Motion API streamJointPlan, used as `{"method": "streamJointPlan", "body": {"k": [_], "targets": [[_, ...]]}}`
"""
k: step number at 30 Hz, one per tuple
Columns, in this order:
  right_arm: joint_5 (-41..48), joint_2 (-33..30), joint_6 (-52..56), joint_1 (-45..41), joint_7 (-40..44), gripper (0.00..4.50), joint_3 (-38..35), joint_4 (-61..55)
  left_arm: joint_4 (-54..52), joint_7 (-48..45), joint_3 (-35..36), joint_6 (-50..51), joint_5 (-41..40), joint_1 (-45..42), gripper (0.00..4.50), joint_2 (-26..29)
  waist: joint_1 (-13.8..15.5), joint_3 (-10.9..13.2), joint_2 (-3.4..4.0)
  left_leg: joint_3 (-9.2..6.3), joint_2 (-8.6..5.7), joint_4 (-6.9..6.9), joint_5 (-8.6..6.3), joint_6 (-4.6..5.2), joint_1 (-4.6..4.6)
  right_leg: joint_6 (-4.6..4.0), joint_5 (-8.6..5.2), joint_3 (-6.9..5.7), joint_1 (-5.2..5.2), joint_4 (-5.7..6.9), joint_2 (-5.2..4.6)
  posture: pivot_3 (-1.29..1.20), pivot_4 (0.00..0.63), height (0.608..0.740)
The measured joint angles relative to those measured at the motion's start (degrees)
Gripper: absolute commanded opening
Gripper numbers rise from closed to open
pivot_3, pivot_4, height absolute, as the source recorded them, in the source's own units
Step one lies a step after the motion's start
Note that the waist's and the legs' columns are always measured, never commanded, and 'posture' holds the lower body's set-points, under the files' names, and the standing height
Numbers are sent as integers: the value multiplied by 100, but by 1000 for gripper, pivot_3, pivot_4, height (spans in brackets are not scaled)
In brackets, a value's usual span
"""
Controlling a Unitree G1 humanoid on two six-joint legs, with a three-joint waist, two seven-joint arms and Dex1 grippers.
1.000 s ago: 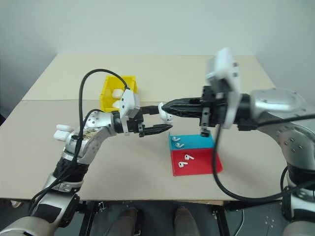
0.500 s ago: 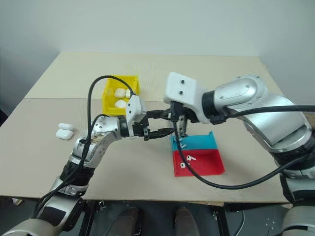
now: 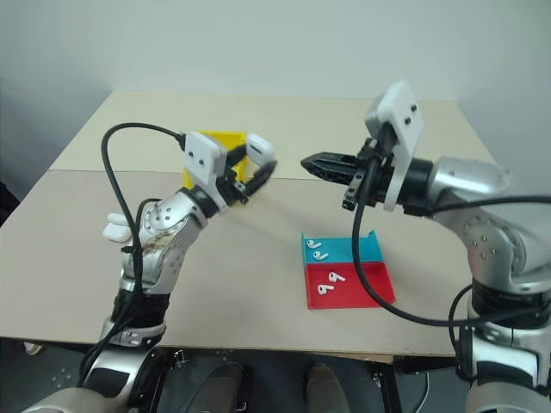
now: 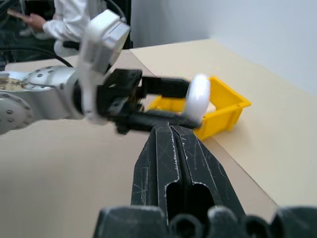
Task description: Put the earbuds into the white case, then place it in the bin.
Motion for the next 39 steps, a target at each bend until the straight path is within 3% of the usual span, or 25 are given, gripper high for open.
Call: {"method": "streamJointPlan", "body": {"k": [3,7,11,12,15,21,27,30,34,39], "targets": [[-456,125,-179,458,-413,76,541,-405,1274,1673,438,-211,606,-912,2782,-312,8,0,0,0,-3,1,1,-1,0,1,1,1,-4,2,1,0,150,740],[-816,151,-365,472,-615,76,920,-519,2522,2582,726,-267,815,-1647,2782,-371,-13,0,0,0,-5,-6,1,-2,-1,1,0,2,-8,-2,3,0,150,740],[-855,151,-394,484,-631,76,920,-586,3914,2752,779,-410,870,-2046,2782,-347,-3,0,-1,2,-7,-7,1,-2,-4,1,1,-1,-7,-10,3,0,150,740],[-852,150,-394,500,-632,0,916,-608,4284,2727,771,-458,876,-2143,3513,-344,-3,1,-1,4,-7,-7,1,-2,-4,1,1,-1,-7,-10,3,0,150,740],[-849,149,-394,545,-632,0,911,-674,5102,2572,736,-676,883,-2343,4379,-350,-2,1,-1,15,-7,-7,1,-2,-9,1,1,-4,-8,-14,2,0,150,740],[-829,148,-394,571,-632,0,843,-699,5519,2008,780,-1166,752,-2542,4446,-320,3,1,-1,36,-7,-8,1,-2,-10,1,1,-6,-7,-15,1,0,150,740],[-716,163,-399,645,-628,0,695,-714,3547,210,761,-780,37,-1549,4446,246,-143,0,0,22,2,-20,2,-4,-5,-1,1,0,-13,3,4,0,150,740],[-735,268,-563,731,-627,0,697,-710,1737,-912,607,102,-504,-545,4446,1027,-244,-1,2,4,7,-27,2,-5,0,-3,1,6,-15,12,10,0,150,740],[-974,329,-1142,1241,-553,0,760,-735,-583,-2316,513,1089,-1322,902,4446,2461,-285,-1,2,0,9,-27,3,-6,2,-4,0,3,-11,10,7,0,150,740],[-1297,176,-1698,1713,-201,0,900,-527,-2274,-3455,1409,1948,-2684,2089,4446,3742,-232,0,1,6,12,-10,4,-8,16,-7,-2,1,4,1,3,0,150,740]]}}
